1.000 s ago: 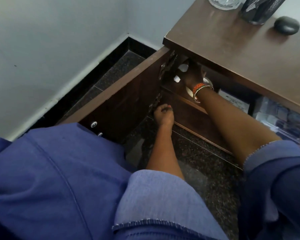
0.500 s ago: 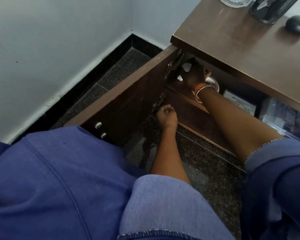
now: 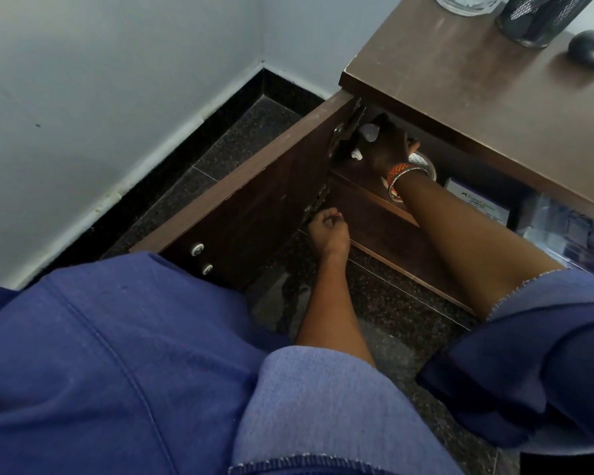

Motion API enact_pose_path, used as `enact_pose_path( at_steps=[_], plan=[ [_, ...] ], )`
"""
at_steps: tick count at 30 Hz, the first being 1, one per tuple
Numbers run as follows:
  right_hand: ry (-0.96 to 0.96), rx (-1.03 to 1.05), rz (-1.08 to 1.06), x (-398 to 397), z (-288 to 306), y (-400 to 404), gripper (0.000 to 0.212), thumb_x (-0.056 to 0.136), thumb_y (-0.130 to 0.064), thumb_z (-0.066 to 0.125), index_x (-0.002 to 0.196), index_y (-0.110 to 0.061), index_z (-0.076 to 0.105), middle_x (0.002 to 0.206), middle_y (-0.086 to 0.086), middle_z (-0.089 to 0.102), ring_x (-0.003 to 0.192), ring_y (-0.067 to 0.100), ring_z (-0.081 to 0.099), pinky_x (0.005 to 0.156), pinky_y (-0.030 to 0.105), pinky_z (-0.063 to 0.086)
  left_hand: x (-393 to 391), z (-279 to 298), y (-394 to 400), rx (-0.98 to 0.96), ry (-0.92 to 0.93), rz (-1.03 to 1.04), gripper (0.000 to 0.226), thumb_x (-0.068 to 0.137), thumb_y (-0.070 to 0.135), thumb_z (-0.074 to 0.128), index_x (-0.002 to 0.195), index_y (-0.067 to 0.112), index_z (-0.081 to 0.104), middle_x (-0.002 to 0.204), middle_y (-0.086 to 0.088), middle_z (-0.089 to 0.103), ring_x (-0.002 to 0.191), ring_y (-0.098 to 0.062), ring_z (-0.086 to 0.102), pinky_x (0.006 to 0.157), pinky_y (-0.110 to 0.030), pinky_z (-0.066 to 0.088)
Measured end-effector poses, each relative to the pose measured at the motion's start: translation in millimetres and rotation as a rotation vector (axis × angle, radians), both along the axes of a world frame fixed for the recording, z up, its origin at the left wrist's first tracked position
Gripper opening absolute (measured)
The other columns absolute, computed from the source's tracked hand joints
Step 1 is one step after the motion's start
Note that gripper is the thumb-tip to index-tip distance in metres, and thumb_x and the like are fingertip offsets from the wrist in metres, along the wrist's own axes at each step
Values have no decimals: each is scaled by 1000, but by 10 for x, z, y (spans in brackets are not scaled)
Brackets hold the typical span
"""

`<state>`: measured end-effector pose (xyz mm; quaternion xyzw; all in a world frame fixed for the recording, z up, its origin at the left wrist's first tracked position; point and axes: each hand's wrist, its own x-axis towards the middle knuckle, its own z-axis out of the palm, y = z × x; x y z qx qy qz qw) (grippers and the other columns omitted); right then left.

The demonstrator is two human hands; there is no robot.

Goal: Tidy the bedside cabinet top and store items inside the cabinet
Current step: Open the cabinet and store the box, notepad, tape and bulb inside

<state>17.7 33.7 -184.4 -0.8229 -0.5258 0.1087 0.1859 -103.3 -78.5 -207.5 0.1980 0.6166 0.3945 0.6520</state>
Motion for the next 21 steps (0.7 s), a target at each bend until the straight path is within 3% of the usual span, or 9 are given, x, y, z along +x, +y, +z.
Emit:
enact_pose_path(
  at_steps=[7,10,12,15,19,21],
  plan=[
    [67,49,16,-48,50,-54,40,89,-40,51,118,-13,59,130,12,56,126,32,46,109,50,25,-23,-12,5,20,22,14,27,88,-2,50,113,1,60,114,-19,65,107,-32,62,92,-43,50],
    [70,43,69,-79,99,-73,37,89,-38,49,114,-13,62,130,14,56,124,35,47,107,50,32,-29,-34,10,30,14,23,25,88,-2,49,111,0,61,114,-20,64,90,-25,61,85,-41,51],
    [67,23,79,-83,88,-72,41,87,-43,46,113,-16,63,130,14,55,124,35,47,106,51,33,-34,-36,11,37,17,20,25,88,-2,50,111,0,61,114,-19,64,85,-19,55,88,-43,51],
    [98,77,43,-100,110,-92,46,83,-48,45,112,-16,63,128,13,59,123,34,49,107,51,31,-37,-35,10,39,25,20,25,88,-2,50,111,0,61,114,-20,64,89,-25,60,91,-45,50],
    [4,72,-31,-76,108,-103,43,93,-40,50,124,-11,58,134,10,55,129,28,43,107,32,20,-34,-42,14,31,37,19,25,88,-2,50,111,1,61,114,-19,64,102,-31,62,90,-42,50],
    [-47,78,-54,-58,95,-117,48,92,-46,50,127,-13,56,137,10,52,131,27,40,110,36,16,-31,-52,21,25,33,18,25,88,-2,51,110,1,61,113,-19,64,107,-34,61,90,-43,50]
  ],
)
